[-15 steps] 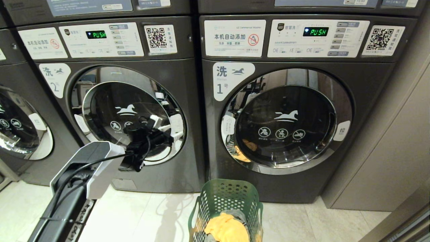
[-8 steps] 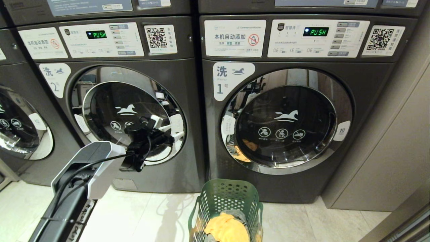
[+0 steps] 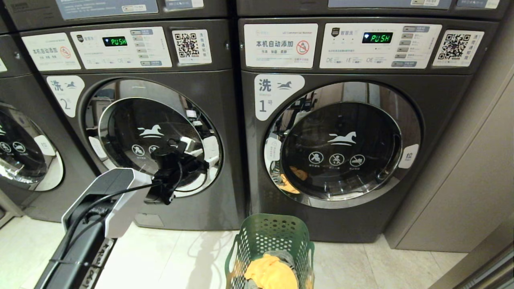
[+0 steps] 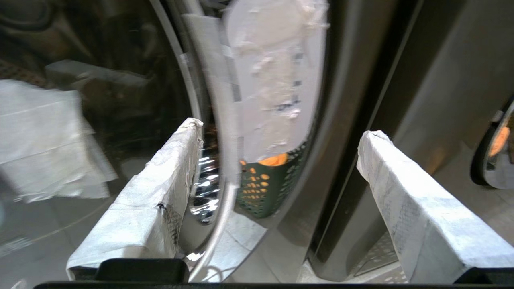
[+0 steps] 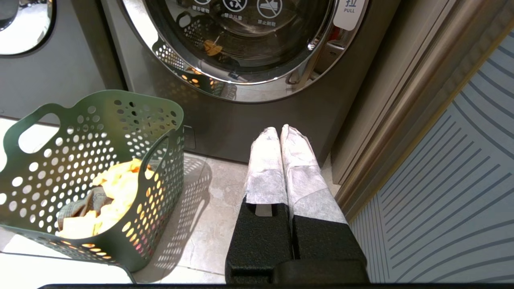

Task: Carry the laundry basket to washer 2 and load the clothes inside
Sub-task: Open the lid of the washing machine

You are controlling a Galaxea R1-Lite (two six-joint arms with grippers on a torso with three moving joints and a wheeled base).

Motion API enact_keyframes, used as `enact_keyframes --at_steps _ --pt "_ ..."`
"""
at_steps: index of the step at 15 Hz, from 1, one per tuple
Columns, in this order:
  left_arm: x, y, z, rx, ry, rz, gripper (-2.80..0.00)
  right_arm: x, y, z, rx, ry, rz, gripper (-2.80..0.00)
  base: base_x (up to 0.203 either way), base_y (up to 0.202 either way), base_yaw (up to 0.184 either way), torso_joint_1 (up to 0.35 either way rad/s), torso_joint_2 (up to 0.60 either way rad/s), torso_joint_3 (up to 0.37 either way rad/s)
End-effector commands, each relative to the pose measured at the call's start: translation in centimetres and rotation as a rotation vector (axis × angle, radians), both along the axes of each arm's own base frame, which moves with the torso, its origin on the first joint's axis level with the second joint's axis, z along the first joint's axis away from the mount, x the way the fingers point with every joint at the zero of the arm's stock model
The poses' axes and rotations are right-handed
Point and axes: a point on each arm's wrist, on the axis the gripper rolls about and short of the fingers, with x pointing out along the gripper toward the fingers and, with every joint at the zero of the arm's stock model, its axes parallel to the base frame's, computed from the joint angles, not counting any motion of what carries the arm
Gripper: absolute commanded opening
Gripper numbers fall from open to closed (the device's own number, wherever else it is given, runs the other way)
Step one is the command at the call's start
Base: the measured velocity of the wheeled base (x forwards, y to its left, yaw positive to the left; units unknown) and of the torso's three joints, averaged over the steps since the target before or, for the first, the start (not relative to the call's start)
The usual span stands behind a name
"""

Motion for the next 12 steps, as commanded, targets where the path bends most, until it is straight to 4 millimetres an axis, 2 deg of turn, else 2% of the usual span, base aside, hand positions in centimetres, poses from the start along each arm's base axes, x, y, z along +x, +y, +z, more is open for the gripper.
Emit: enact_keyframes --at_steps 1,5,8,10,12 --pt "-0.1 0.1 0.9 -0.001 -0.015 0.004 0.0 0.0 0.0 0.0 -0.001 0.002 0.001 -2.8 0.0 0.0 0.0 0.0 0.0 0.0" --pt "-1.2 0.4 2.5 0.003 0.019 0.057 0.0 0.0 0.0 0.0 -0.002 0.002 0.001 -2.8 0.0 0.0 0.0 0.0 0.0 0.0" --pt "-3.9 1.0 6.1 0.003 0.051 0.129 0.0 0.0 0.0 0.0 -0.001 0.002 0.001 -2.8 0.0 0.0 0.0 0.0 0.0 0.0" --pt "-6.9 1.5 10.4 -0.023 0.046 0.167 0.0 0.0 0.0 0.0 -0.001 0.002 0.001 -2.8 0.0 0.0 0.0 0.0 0.0 0.0" --pt "-11.3 2.0 15.7 -0.052 0.027 0.214 0.0 0.0 0.0 0.0 -0.002 0.002 0.001 -2.8 0.0 0.0 0.0 0.0 0.0 0.0"
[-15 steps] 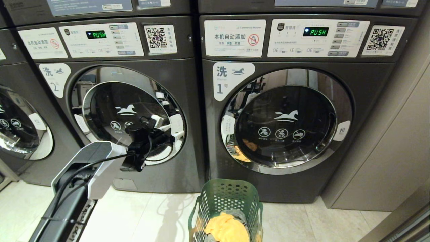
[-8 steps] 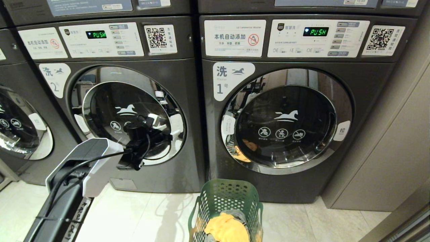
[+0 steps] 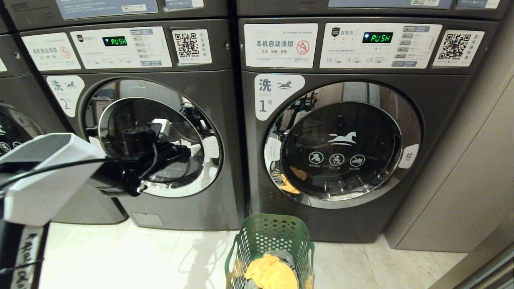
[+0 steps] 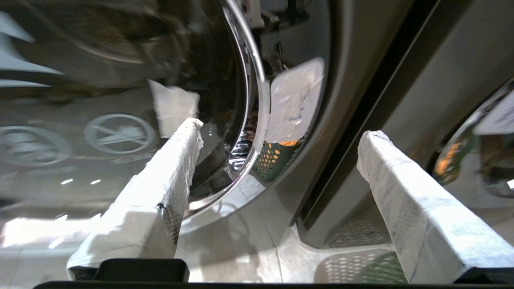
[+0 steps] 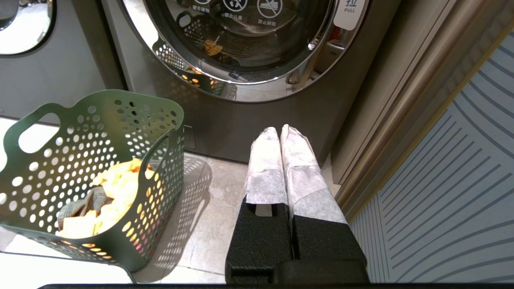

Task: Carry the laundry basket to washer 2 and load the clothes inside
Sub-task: Open the lid of the washing machine

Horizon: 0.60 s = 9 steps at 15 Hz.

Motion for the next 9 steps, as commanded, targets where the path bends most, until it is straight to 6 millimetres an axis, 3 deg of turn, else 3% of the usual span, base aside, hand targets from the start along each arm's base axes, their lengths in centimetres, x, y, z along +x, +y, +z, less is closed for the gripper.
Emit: enact_keyframes --at_steps 1,5,7,9 --pt "-5.4 0.5 8.4 -0.014 -0.126 0.035 0.0 0.0 0.0 0.0 -0.001 0.002 0.001 -2.8 0.0 0.0 0.0 0.0 0.0 0.0" --pt "-17.8 1.6 15.9 -0.016 -0.075 0.191 0.0 0.0 0.0 0.0 -0.001 0.002 0.001 -2.8 0.0 0.0 0.0 0.0 0.0 0.0" --pt "-24.7 2.3 16.7 0.01 0.075 0.237 0.0 0.0 0.0 0.0 -0.002 0.002 0.001 -2.8 0.0 0.0 0.0 0.0 0.0 0.0" --pt "-30.9 3.0 15.6 0.048 0.289 0.276 0.0 0.0 0.0 0.0 -0.001 0.002 0.001 -2.8 0.0 0.0 0.0 0.0 0.0 0.0"
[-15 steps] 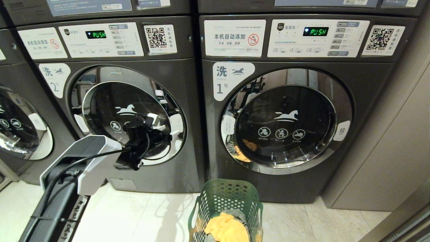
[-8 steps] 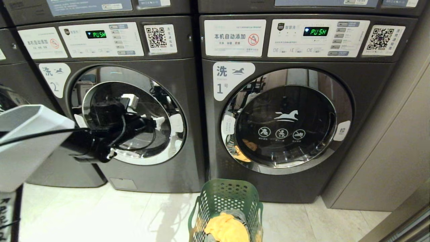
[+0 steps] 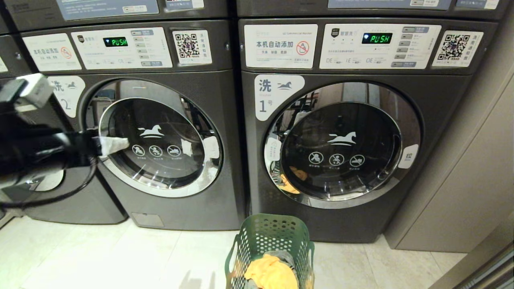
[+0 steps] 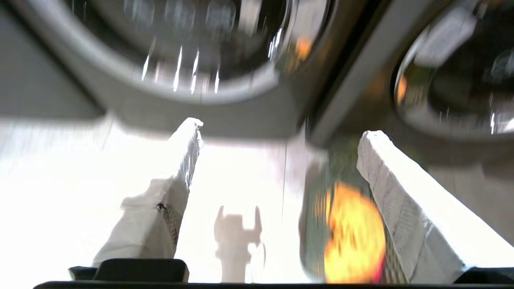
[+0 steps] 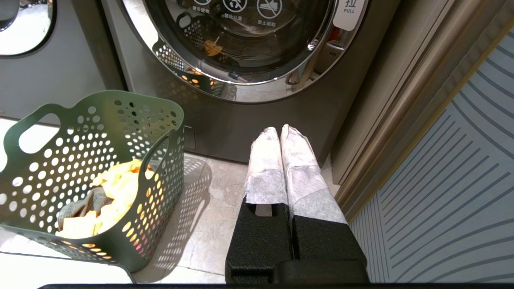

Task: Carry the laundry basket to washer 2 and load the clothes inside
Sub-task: Open the lid of the washing machine

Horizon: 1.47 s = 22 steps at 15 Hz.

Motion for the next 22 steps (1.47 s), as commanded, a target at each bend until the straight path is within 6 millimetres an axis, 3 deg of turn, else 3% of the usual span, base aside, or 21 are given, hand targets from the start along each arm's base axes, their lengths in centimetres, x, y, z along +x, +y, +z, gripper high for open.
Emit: enact_keyframes --at_steps 1,3,5,22 --pt "-7.9 0.9 -0.1 0.006 0.156 0.031 0.0 0.0 0.0 0.0 -0.002 0.001 0.001 -2.8 0.0 0.0 0.0 0.0 0.0 0.0" --pt "-11.5 1.9 -1.1 -0.005 0.245 0.131 0.0 0.0 0.0 0.0 -0.001 0.002 0.001 -2.8 0.0 0.0 0.0 0.0 0.0 0.0" --pt "-12.9 2.3 -2.2 0.02 0.33 0.216 0.0 0.0 0.0 0.0 -0.001 0.002 0.001 -2.8 0.0 0.0 0.0 0.0 0.0 0.0" --pt "-12.2 2.4 -2.9 0.042 0.384 0.249 0.0 0.0 0.0 0.0 -0.001 0.002 0.001 -2.8 0.0 0.0 0.0 0.0 0.0 0.0"
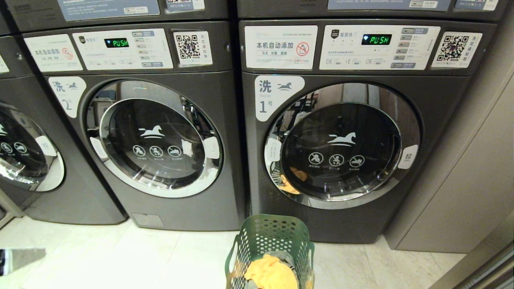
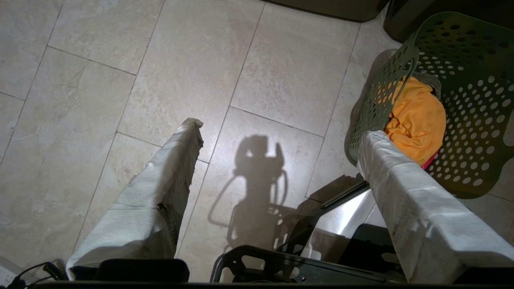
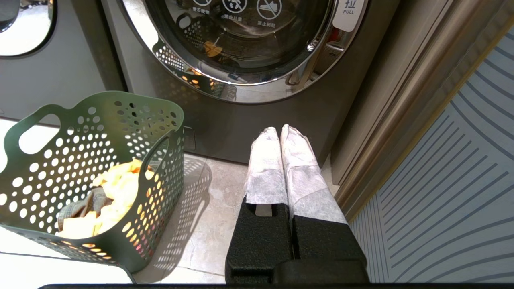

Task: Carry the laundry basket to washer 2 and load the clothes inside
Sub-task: Open the lid of the washing machine

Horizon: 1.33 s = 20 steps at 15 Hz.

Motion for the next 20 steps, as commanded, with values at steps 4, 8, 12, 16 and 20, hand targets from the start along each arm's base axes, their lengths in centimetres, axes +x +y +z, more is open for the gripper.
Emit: enact_keyframes --at_steps 4,8,12,16,20 --pt "0.13 0.04 0.38 0.004 -0.01 0.007 0.0 0.01 0.0 0.0 -0.001 0.002 0.001 -2.8 0.0 0.0 0.0 0.0 0.0 0.0" --pt "0.21 0.03 0.55 0.012 -0.016 0.011 0.0 0.01 0.0 0.02 -0.001 0.0 0.001 -2.8 0.0 0.0 0.0 0.0 0.0 0.0" --pt "0.29 -0.01 0.34 0.015 -0.001 0.009 0.0 0.01 0.0 0.0 -0.001 0.002 0.001 -2.8 0.0 0.0 0.0 0.0 0.0 0.0" --pt "0.01 -0.01 0.36 0.026 -0.007 0.019 0.0 0.02 0.0 -0.04 -0.002 0.003 0.003 -2.8 0.0 0.0 0.0 0.0 0.0 0.0" --pt "0.09 0.01 0.36 0.04 -0.004 0.032 0.0 0.03 0.0 -0.06 -0.011 0.003 0.002 -2.8 0.0 0.0 0.0 0.0 0.0 0.0"
